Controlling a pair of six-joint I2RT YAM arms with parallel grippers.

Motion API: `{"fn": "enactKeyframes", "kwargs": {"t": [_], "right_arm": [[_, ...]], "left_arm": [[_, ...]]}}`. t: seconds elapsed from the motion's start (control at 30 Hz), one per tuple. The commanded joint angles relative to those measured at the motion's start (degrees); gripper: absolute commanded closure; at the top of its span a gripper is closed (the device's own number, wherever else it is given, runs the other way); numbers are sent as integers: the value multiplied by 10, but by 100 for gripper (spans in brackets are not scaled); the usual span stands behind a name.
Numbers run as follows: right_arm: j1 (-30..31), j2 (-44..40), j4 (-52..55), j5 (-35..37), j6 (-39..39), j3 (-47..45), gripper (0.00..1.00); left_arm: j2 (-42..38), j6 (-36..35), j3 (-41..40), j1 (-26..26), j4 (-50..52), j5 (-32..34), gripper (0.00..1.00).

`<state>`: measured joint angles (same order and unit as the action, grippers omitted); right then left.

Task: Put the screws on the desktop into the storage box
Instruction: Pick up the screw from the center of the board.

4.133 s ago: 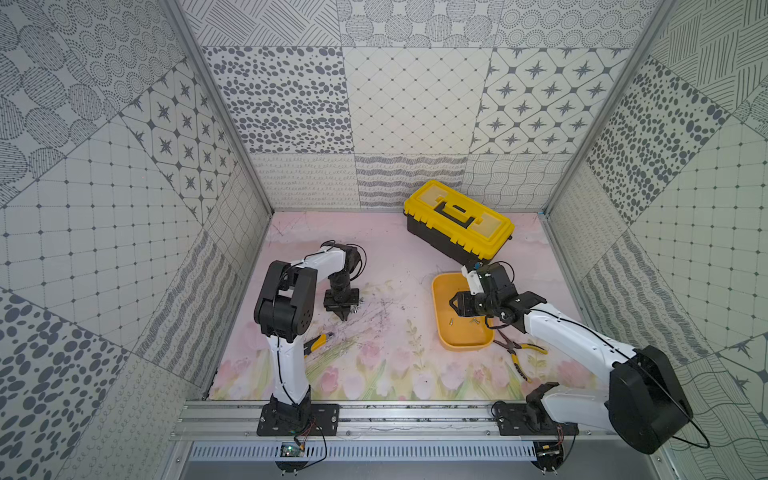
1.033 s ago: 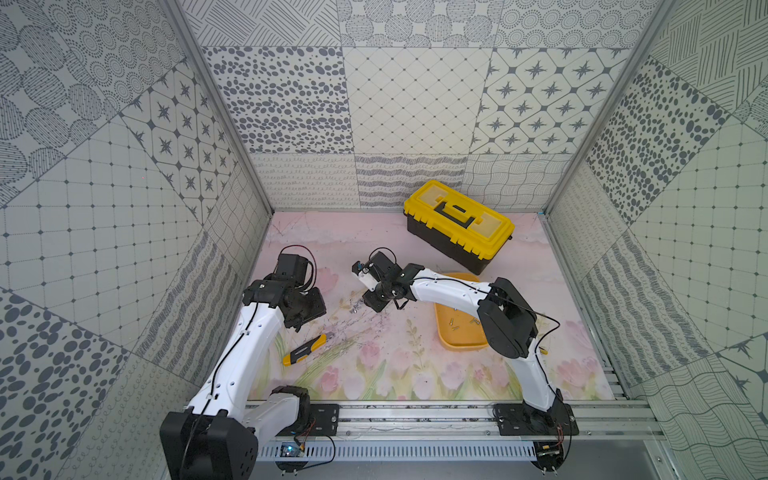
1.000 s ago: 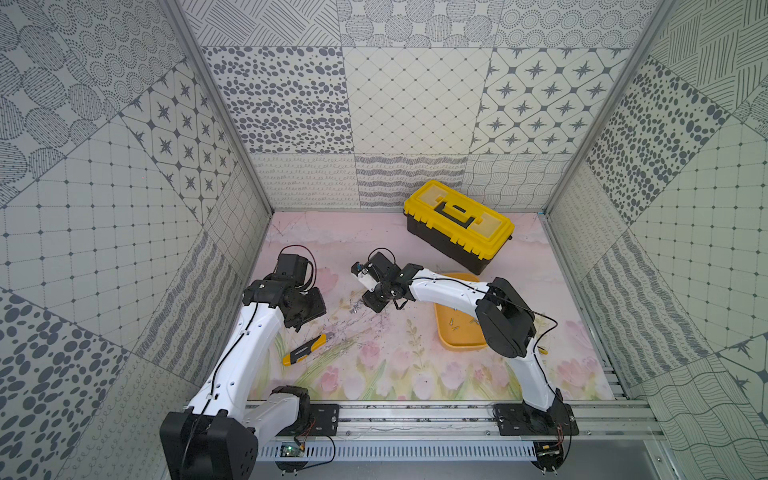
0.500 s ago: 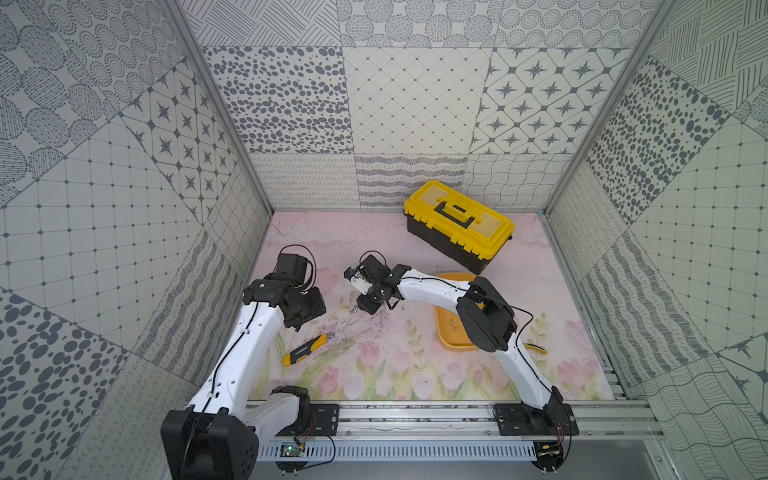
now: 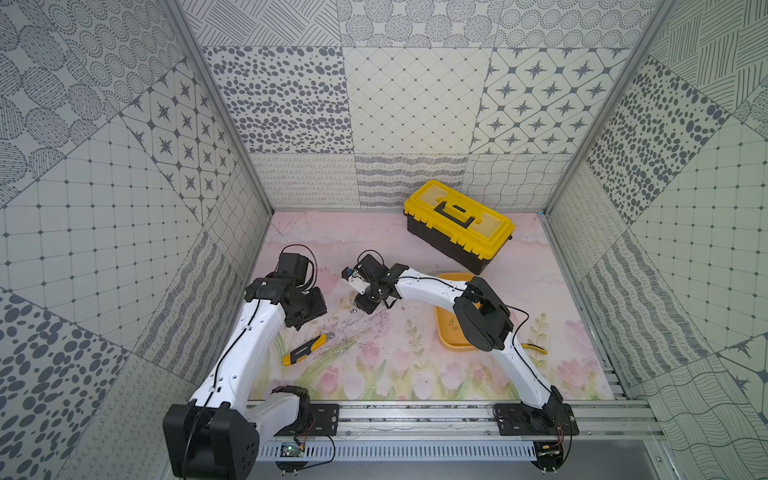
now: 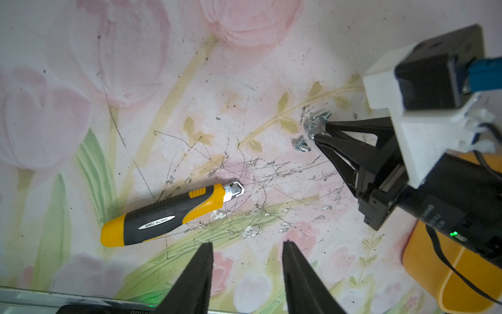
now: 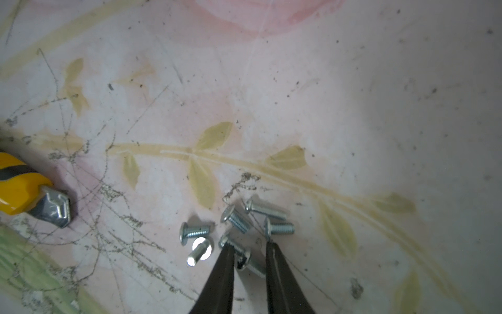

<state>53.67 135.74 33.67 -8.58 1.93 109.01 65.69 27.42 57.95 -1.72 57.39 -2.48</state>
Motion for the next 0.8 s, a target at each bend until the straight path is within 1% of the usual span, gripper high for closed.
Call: {"fn": "enactKeyframes", "kwargs": {"t": [0.0, 0.17, 0.37, 0.5, 0.6, 0.7, 0.77], "right_arm": [[3, 6, 14, 12, -3, -21, 77], [3, -9, 14, 18, -7, -36, 88], [3, -46, 11, 10, -16, -50, 90], [-4, -90, -6, -15, -34, -72, 92], [-15, -120, -16, -49, -67, -93, 92], [-30, -150, -16, -72, -122, -114, 92], [-44, -173, -14, -80, -176, -137, 92]], "left_arm": [[4, -11, 1, 3, -5, -9, 53], [5, -11, 1, 2, -5, -9, 53], [4, -10, 1, 2, -5, -8, 53], [3, -10, 0, 3, -5, -7, 53], [3, -9, 0, 2, -5, -8, 53], [4, -9, 0, 2, -5, -9, 53], [4, -9, -1, 2, -4, -10, 53]]}}
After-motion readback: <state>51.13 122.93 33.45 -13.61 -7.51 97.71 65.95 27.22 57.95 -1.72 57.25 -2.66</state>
